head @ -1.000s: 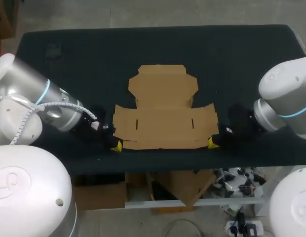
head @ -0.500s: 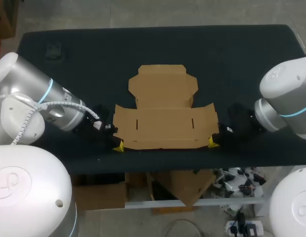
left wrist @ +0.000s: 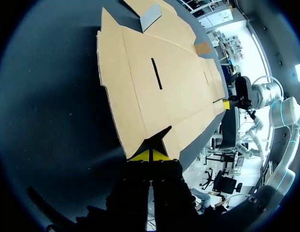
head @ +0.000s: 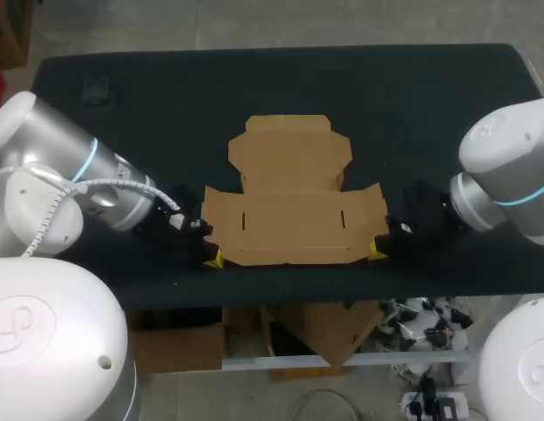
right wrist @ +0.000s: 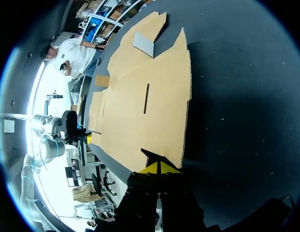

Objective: Assemble the packaging by folding the flat box into shape, placing the metal phone stand inside, and closing the box properly

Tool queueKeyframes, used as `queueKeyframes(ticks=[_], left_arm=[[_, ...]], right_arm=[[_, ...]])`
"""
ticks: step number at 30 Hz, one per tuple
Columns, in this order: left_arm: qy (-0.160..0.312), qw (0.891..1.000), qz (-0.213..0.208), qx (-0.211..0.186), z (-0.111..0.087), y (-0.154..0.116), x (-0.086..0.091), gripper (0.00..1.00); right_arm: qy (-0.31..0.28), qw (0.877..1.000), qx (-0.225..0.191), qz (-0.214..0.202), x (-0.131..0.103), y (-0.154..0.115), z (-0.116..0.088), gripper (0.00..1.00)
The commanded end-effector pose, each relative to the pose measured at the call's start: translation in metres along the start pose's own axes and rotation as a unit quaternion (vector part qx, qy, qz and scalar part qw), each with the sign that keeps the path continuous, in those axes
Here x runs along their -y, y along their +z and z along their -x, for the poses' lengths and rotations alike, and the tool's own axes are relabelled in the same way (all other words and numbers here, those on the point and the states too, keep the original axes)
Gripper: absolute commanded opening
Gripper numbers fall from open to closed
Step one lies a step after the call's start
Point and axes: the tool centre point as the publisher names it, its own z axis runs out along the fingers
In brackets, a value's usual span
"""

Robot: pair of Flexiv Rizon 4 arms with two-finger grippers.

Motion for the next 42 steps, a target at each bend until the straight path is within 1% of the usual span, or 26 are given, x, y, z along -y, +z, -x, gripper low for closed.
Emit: queueKeyframes(ticks=[1,13,26,36,42], left_arm=[[0.001,1.000,0.001,0.004,-0.003,0.000,0.000,0.00],[0.004,1.000,0.001,0.005,-0.004,0.000,-0.003,0.00],[0.006,1.000,0.006,0.010,-0.007,0.003,-0.004,0.00],[0.011,1.000,0.003,0.017,-0.013,0.000,-0.004,0.00],[0.013,1.000,0.006,0.022,-0.013,-0.001,-0.004,0.00]], right_arm=[[0.001,1.000,-0.002,0.001,0.000,-0.001,0.000,0.00],[0.013,1.000,0.004,0.015,0.000,-0.002,-0.006,0.00],[0.031,1.000,-0.002,0.004,0.003,-0.004,-0.010,0.00],[0.037,0.999,-0.001,0.009,0.002,-0.006,-0.012,0.00],[0.040,0.999,-0.003,0.009,0.000,-0.005,-0.010,0.00]])
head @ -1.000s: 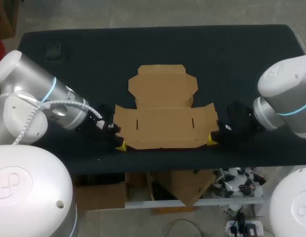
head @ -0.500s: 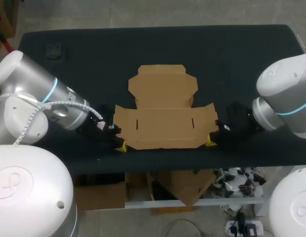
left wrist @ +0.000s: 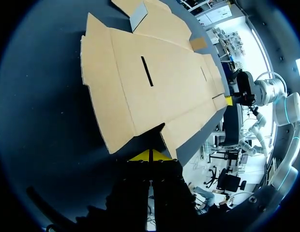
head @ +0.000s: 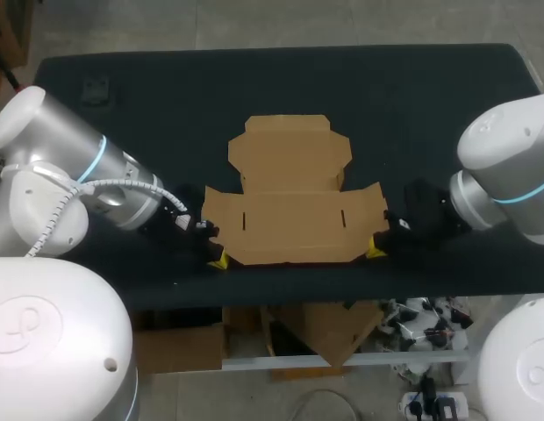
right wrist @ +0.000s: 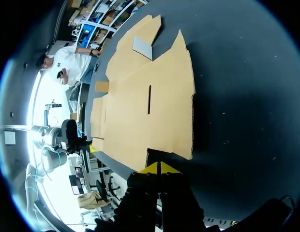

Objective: Assemble the packaging by folding the flat box into shape, placing the metal phone stand inside, and closing the box properly

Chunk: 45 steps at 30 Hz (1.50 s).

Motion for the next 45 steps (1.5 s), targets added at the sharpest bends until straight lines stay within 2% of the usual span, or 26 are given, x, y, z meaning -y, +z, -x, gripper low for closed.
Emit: queueKeyframes(ticks=[1,10,26,37,45], left_arm=[[-0.002,1.000,0.003,0.007,-0.002,-0.001,0.001,0.00],[-0.007,1.000,-0.002,0.011,-0.003,-0.004,0.002,0.00],[-0.037,0.999,-0.002,-0.001,0.012,-0.004,0.011,0.00],[-0.077,0.997,0.007,-0.004,0.001,-0.005,0.015,0.00],[-0.105,0.994,0.011,0.020,-0.007,-0.008,0.015,0.00]], right_arm=[[0.002,1.000,-0.004,-0.001,0.000,0.001,0.002,0.00],[0.003,1.000,-0.004,-0.001,0.000,0.001,0.002,0.00],[0.005,1.000,-0.005,-0.004,-0.004,0.002,0.003,0.00],[0.005,1.000,-0.003,-0.002,-0.003,0.002,0.000,0.00],[0.008,1.000,0.006,0.004,-0.002,0.002,-0.001,0.00]])
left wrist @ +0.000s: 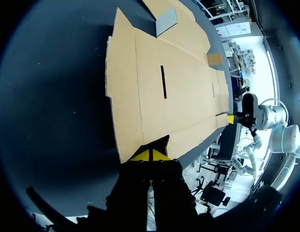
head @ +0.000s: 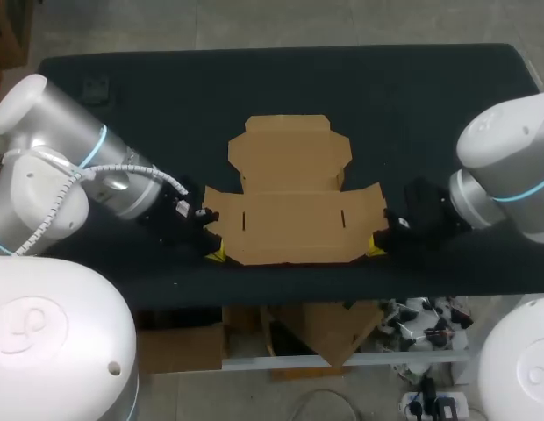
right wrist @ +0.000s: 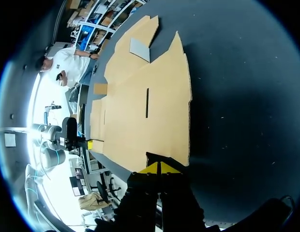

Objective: Assemble the packaging by folding the flat box into shape, placing the metal phone stand inside, and closing the box properly

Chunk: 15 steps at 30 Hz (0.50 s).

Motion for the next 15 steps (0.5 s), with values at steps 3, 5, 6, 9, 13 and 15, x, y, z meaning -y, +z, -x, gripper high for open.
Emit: queueKeyframes(ticks=[3,5,6,9,13,15], left_arm=[[-0.005,1.000,-0.001,0.016,-0.0088,-0.0022,-0.0007,0.00],[-0.006,1.000,-0.001,0.016,-0.0097,-0.0023,-0.0010,0.00],[-0.006,1.000,-0.001,0.016,-0.0103,-0.0019,-0.0013,0.00],[-0.004,1.000,-0.001,0.016,-0.0119,-0.0005,-0.0025,0.00],[0.000,1.000,-0.001,0.017,-0.0137,0.0008,-0.0040,0.00],[0.002,1.000,-0.001,0.018,-0.0146,0.0011,-0.0048,0.00]], right_arm=[[0.002,1.000,0.008,0.004,0.0020,0.0015,-0.0039,0.00],[0.003,1.000,0.010,0.006,0.0020,0.0017,-0.0044,0.00],[0.003,1.000,0.010,0.006,0.0021,0.0018,-0.0050,0.00],[0.004,1.000,0.012,0.008,0.0027,0.0017,-0.0065,0.00],[0.006,1.000,0.011,0.008,0.0032,0.0017,-0.0080,0.00],[0.008,1.000,0.011,0.008,0.0038,0.0015,-0.0093,0.00]])
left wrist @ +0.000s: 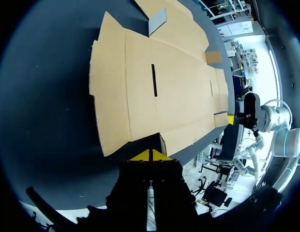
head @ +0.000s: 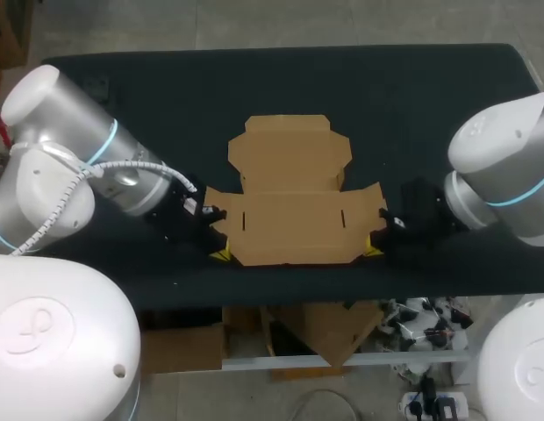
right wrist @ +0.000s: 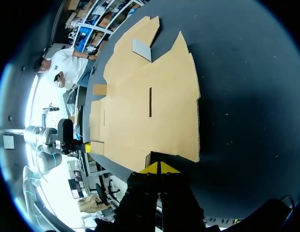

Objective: Assemble the packaging by folding the flat box into shape, placing the metal phone stand inside, and closing the box properly

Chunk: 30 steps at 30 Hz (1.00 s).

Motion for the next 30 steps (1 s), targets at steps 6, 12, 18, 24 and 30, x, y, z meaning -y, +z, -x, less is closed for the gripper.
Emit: queueKeyframes(ticks=[6,12,18,24,30], left_arm=[[0.004,1.000,-0.002,0.008,-0.006,0.002,-0.004,0.00],[0.007,1.000,-0.003,0.012,-0.008,0.002,-0.005,0.00],[0.012,1.000,0.000,0.015,-0.012,0.005,-0.005,0.00],[0.017,1.000,0.002,0.017,-0.016,0.007,-0.005,0.00],[0.020,1.000,0.003,0.018,-0.019,0.008,-0.005,0.00]], right_arm=[[0.003,1.000,0.000,0.002,0.002,-0.001,-0.005,0.00],[0.005,1.000,-0.001,0.003,0.001,-0.003,-0.009,0.00],[0.001,1.000,0.002,0.002,-0.001,-0.003,-0.013,0.00],[-0.001,1.000,0.005,0.000,-0.002,-0.002,-0.014,0.00],[-0.004,1.000,0.008,-0.003,-0.004,0.000,-0.016,0.00]])
